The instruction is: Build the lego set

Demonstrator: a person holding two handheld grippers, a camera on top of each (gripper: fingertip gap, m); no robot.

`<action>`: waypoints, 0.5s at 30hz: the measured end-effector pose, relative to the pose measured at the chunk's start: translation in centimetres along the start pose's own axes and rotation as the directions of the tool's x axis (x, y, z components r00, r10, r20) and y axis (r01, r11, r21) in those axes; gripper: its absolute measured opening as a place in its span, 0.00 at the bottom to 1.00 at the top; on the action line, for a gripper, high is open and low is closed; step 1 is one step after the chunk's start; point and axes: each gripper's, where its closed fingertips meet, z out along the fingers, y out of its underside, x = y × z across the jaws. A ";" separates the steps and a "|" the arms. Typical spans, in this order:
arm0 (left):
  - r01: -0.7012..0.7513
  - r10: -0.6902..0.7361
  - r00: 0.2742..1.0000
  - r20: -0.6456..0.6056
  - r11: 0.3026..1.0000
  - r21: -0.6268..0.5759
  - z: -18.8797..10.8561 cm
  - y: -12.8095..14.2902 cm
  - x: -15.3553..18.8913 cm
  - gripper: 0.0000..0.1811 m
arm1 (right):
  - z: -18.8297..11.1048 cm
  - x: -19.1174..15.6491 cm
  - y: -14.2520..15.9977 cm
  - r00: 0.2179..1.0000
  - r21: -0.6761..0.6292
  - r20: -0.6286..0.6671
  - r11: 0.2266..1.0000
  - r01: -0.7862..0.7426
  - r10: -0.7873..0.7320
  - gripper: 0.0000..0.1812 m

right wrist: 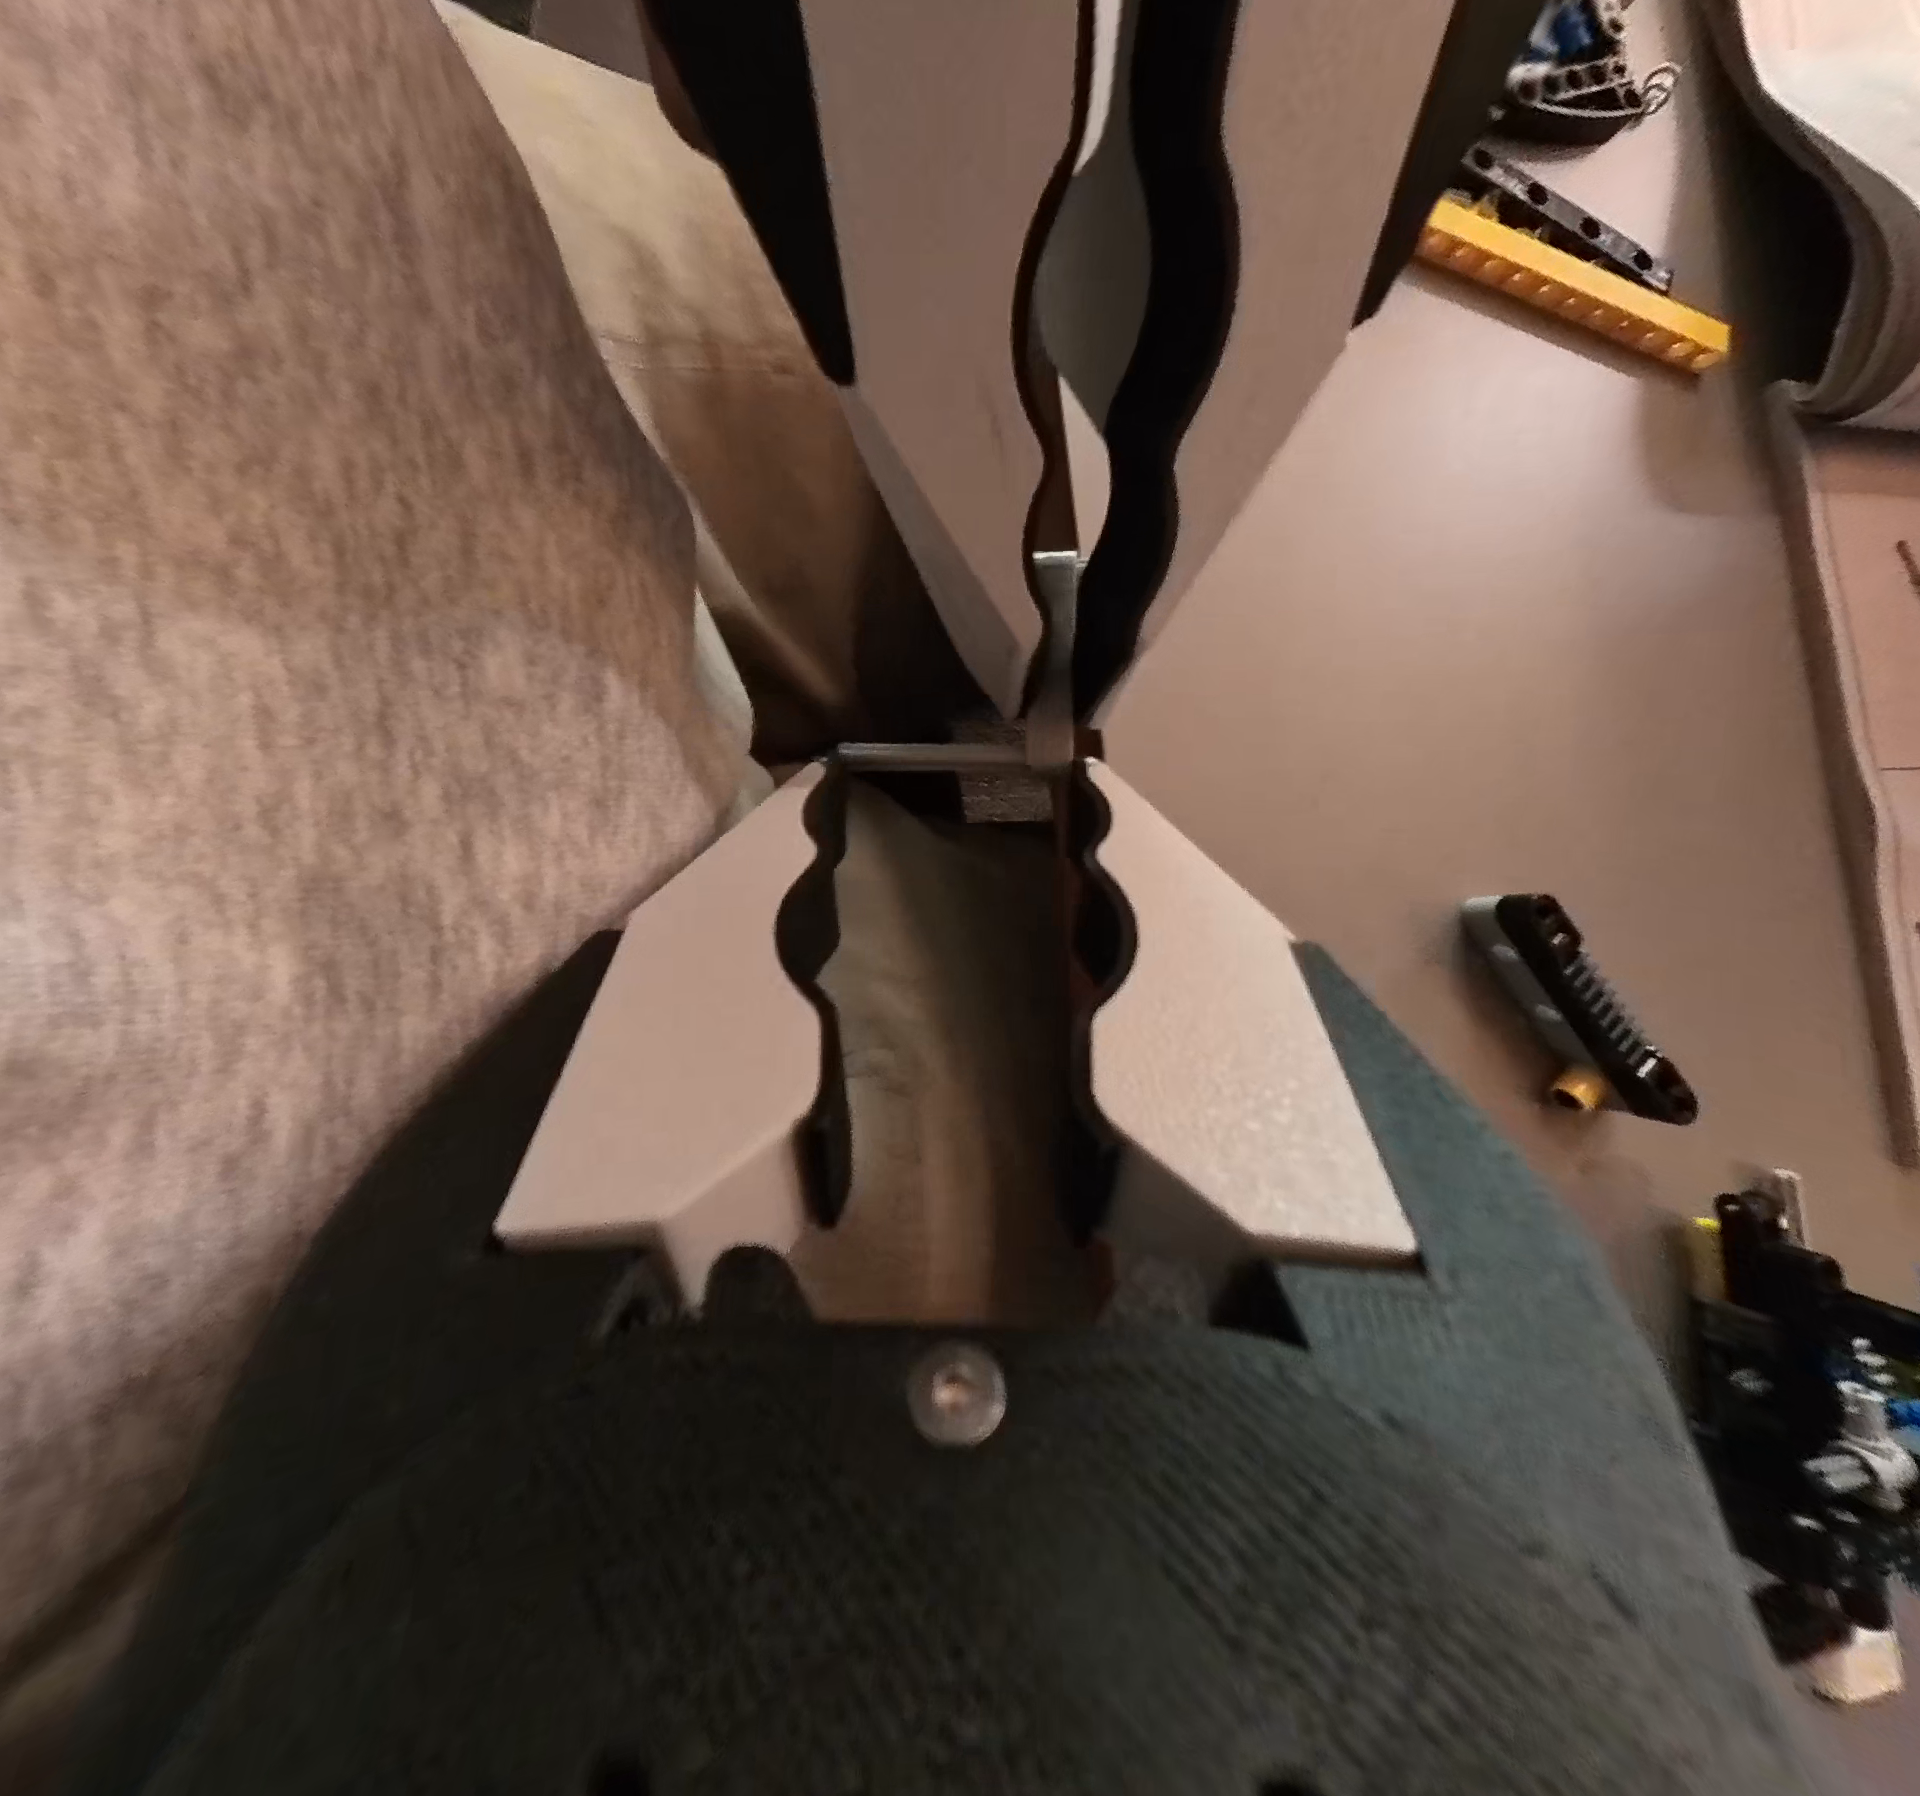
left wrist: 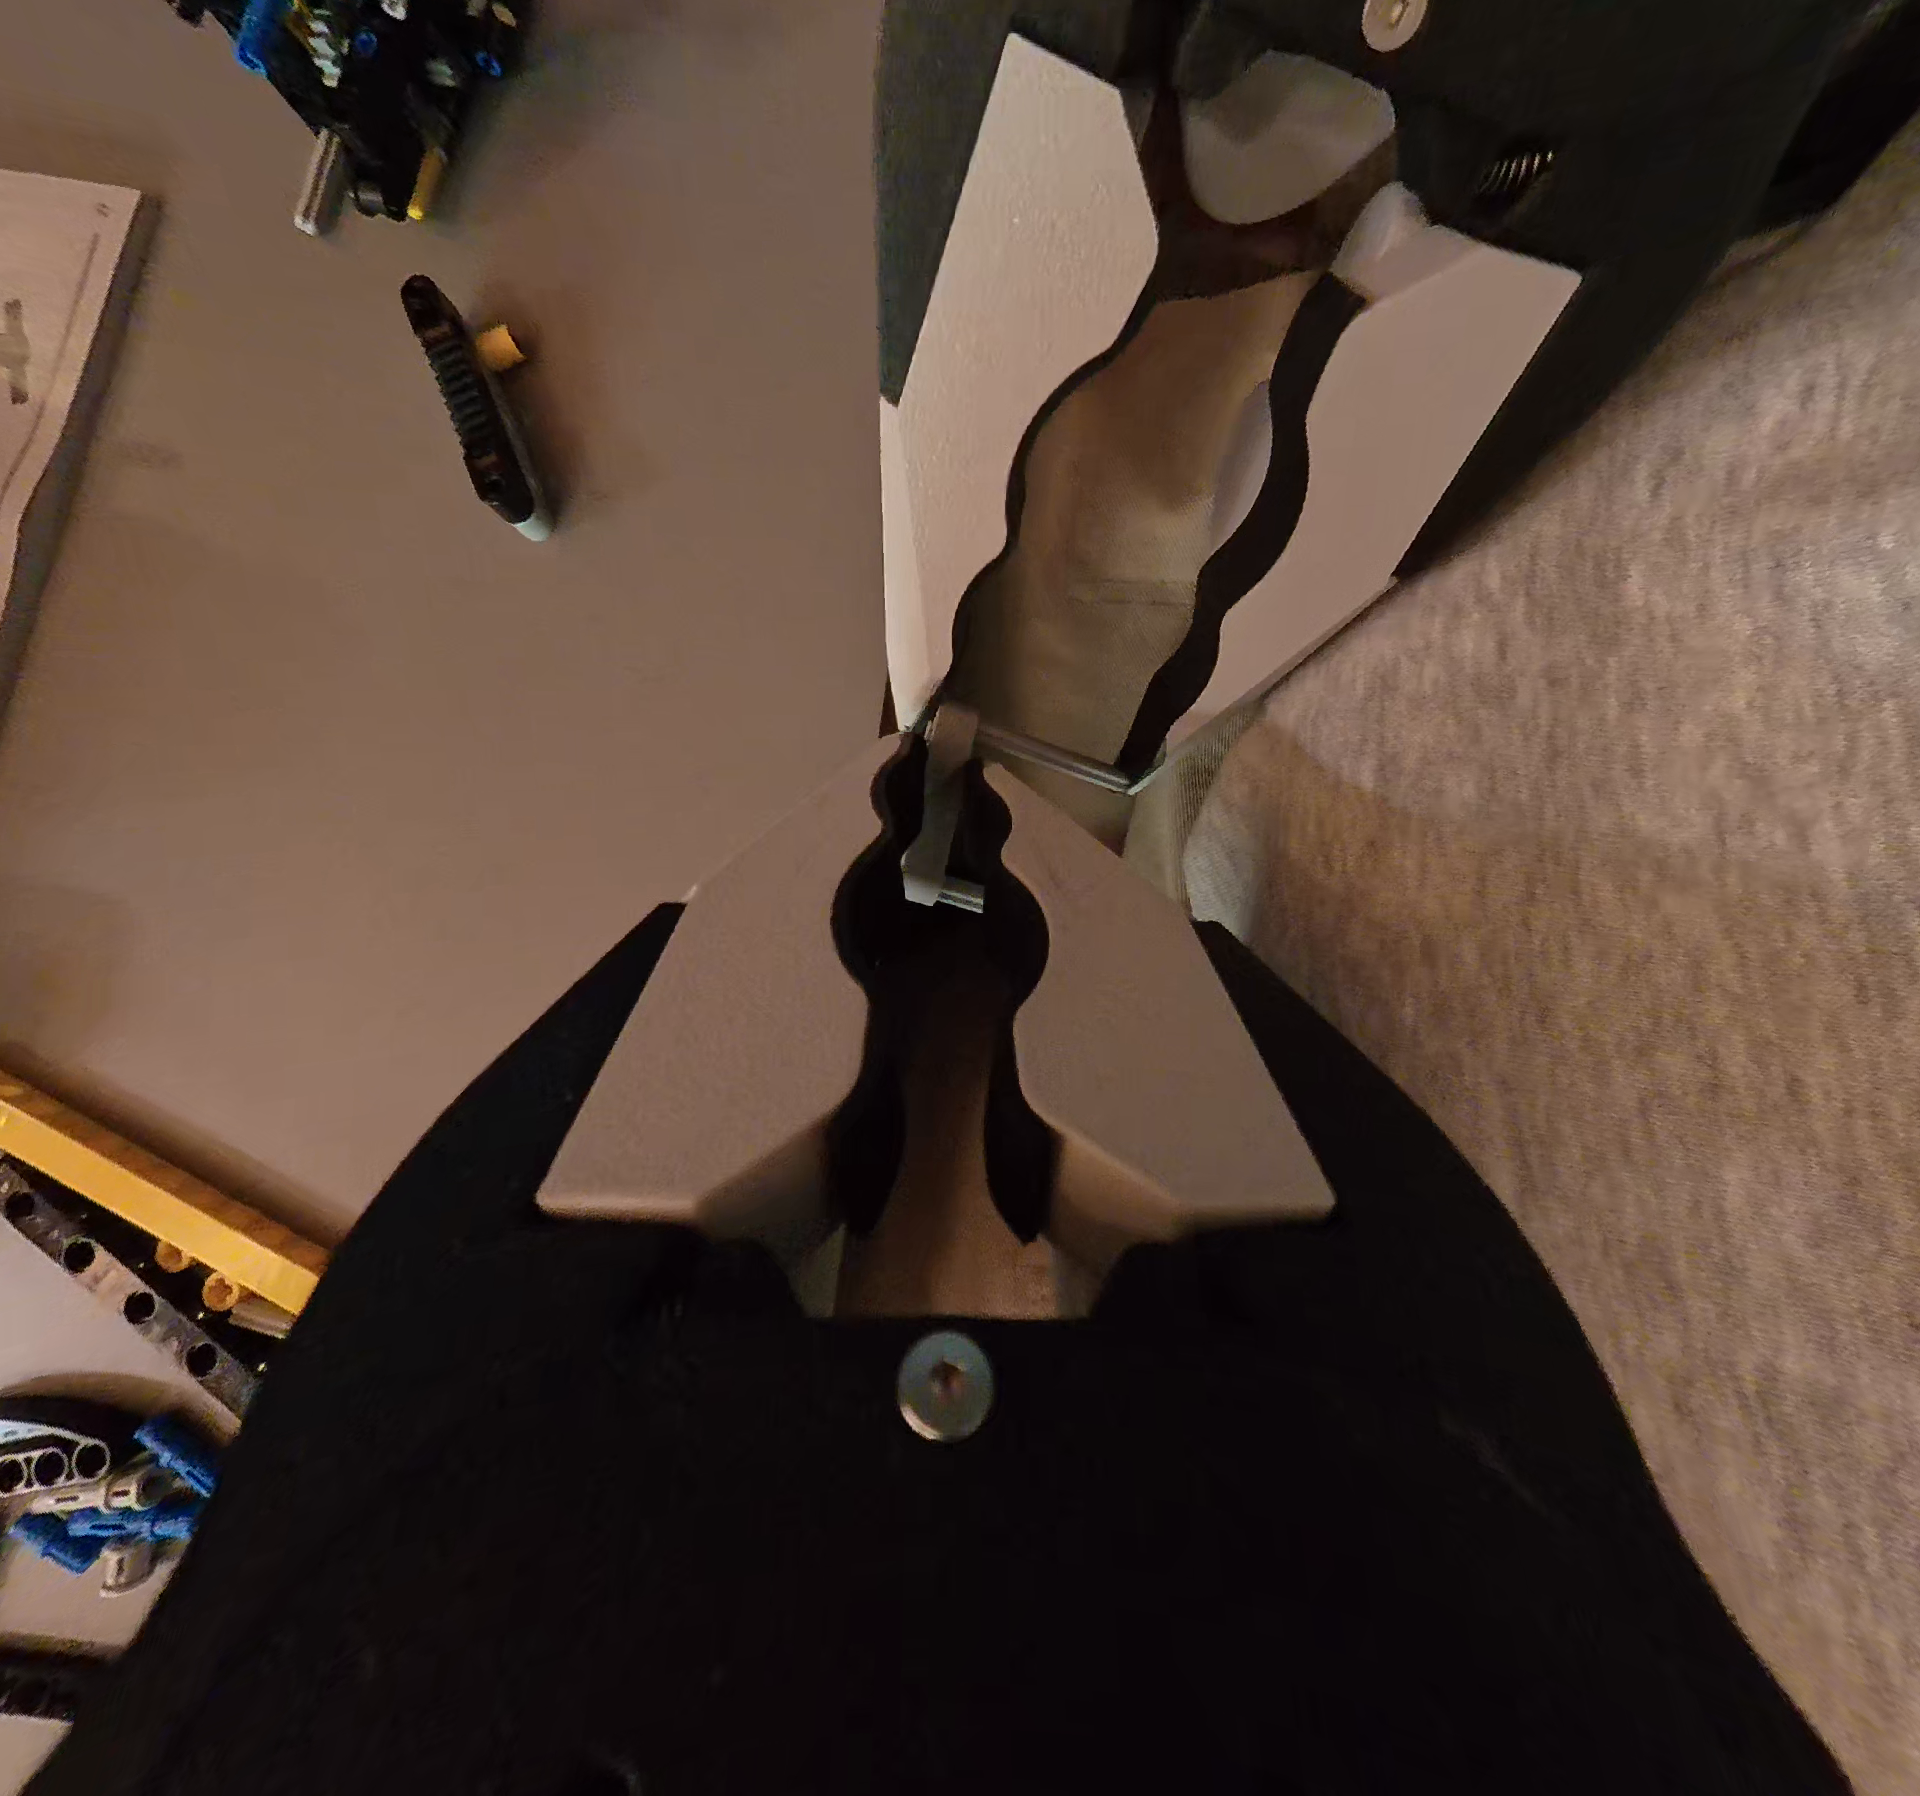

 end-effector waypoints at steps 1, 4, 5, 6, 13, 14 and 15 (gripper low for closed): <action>0.000 0.000 1.000 -0.002 1.000 -0.003 0.0 0.0 0.0 0.03 | 0.0 -0.1 0.0 1.000 -0.002 0.007 1.000 -0.006 0.006 0.23; -0.003 0.003 1.000 0.000 1.000 -0.010 0.1 0.2 0.1 0.03 | 0.1 -0.1 0.1 1.000 -0.012 0.010 1.000 -0.007 0.007 0.23; -0.003 0.003 1.000 0.001 1.000 -0.013 0.1 0.2 0.0 0.03 | 0.2 -0.1 0.1 1.000 -0.012 0.010 1.000 -0.007 0.007 0.23; -0.001 0.001 1.000 0.002 1.000 -0.015 0.1 0.3 0.0 0.03 | 0.2 0.0 0.1 1.000 -0.010 0.008 1.000 -0.006 0.006 0.23; 0.021 -0.018 0.999 0.048 0.998 -0.060 0.2 1.6 -1.3 0.03 | 0.0 1.5 -0.4 0.985 0.018 -0.150 0.996 0.091 -0.087 0.29; 0.024 -0.021 0.999 0.050 0.998 -0.056 0.2 1.6 -1.4 0.03 | -0.1 1.7 -0.6 0.983 0.035 -0.168 0.996 0.087 -0.080 0.34; 0.027 -0.024 0.998 0.057 0.998 -0.053 0.1 1.6 -1.5 0.03 | -0.2 1.9 -0.7 0.983 0.054 -0.173 0.995 0.079 -0.068 0.36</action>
